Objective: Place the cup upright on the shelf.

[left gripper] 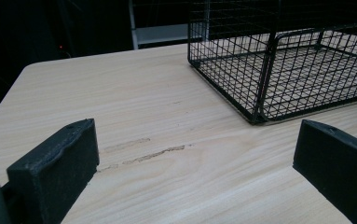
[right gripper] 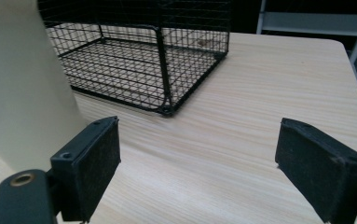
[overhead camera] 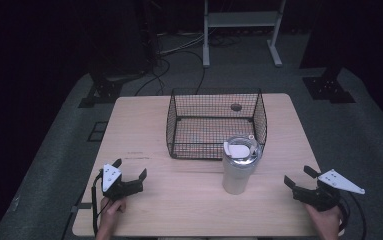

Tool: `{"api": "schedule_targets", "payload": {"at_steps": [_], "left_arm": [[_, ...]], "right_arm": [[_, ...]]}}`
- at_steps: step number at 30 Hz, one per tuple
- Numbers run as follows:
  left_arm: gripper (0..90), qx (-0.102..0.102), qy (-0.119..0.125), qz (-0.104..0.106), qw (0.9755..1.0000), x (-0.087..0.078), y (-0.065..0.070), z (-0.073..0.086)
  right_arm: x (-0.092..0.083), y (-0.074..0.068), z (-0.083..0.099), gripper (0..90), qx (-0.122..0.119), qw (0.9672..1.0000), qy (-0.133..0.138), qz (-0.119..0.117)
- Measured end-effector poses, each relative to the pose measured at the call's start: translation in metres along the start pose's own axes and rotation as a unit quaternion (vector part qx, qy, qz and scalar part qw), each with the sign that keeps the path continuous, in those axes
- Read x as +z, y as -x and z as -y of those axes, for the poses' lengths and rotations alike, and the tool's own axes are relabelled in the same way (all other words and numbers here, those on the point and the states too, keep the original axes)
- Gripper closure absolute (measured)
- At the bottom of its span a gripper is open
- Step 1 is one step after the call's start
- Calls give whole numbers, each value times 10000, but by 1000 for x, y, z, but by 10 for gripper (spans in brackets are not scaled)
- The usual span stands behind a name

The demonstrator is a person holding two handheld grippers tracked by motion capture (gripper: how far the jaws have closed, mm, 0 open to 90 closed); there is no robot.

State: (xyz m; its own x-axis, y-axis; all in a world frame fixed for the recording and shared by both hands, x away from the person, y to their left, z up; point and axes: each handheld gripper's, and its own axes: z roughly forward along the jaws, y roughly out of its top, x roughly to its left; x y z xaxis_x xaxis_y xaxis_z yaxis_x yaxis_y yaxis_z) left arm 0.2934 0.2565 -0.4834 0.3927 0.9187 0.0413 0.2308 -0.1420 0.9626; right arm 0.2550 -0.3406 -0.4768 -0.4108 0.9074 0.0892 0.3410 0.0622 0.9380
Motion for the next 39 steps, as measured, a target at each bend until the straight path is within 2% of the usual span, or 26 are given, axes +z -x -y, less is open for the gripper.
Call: {"api": "schedule_targets", "payload": {"at_steps": [5,10,17,22,27,28,29,33,39], "left_arm": [[0,13,1,10,10000,0,1,0],[0,52,-6,28,10000,-1,1,0],[0,53,-9,27,10000,-1,1,0],[0,63,-19,30,10000,-2,2,0],[0,54,-7,27,10000,-1,1,0],[0,52,1,30,10000,-1,1,0],[0,52,9,36,10000,-1,1,0],[0,52,22,41,10000,-2,2,0],[0,52,31,44,10000,-2,2,1]], "right_arm": [[-1,-7,-3,133,-118,9999,45,-91],[0,-17,-11,123,-235,9993,208,-185],[4,-26,-19,110,-375,9981,124,-464],[3,-38,-25,110,-452,9949,68,-899],[6,-58,-32,106,-597,9908,50,-1216],[6,-58,-32,106,-597,9908,50,-1216],[8,-64,-34,103,-658,9887,23,-1348],[14,-74,-36,103,-744,9863,-30,-1474],[24,-84,-37,104,-690,9849,-37,-1587]]}}
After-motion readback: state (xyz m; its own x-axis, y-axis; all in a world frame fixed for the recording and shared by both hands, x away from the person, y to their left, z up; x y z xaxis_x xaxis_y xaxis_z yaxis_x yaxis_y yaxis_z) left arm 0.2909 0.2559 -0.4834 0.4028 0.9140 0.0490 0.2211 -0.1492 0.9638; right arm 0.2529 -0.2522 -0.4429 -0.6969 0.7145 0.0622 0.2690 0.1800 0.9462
